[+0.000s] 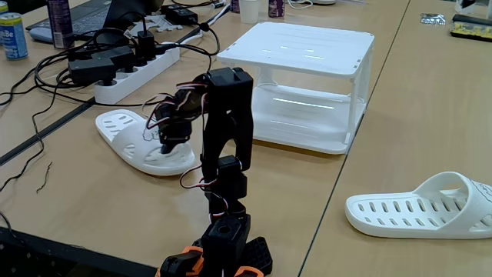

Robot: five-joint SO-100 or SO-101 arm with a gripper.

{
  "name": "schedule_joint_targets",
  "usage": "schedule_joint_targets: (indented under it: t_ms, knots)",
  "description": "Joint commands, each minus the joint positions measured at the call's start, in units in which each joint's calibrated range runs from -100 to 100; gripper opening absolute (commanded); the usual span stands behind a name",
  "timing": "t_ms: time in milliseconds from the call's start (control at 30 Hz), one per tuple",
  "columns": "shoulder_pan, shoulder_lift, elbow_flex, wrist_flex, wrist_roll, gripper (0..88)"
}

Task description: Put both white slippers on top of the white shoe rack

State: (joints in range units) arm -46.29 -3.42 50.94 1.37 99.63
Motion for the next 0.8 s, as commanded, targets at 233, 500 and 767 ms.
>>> schedule_joint_targets:
  t_ms: [233,500,767]
  knots:
    - [-2.47,2.96,-12.11,-1.37,0.37,1.4]
    - [-4.45,-0.49,-16.44,-3.27,0.37,0.7]
    - [-4.12,-5.71,-25.10,-3.27,0.37,0.7]
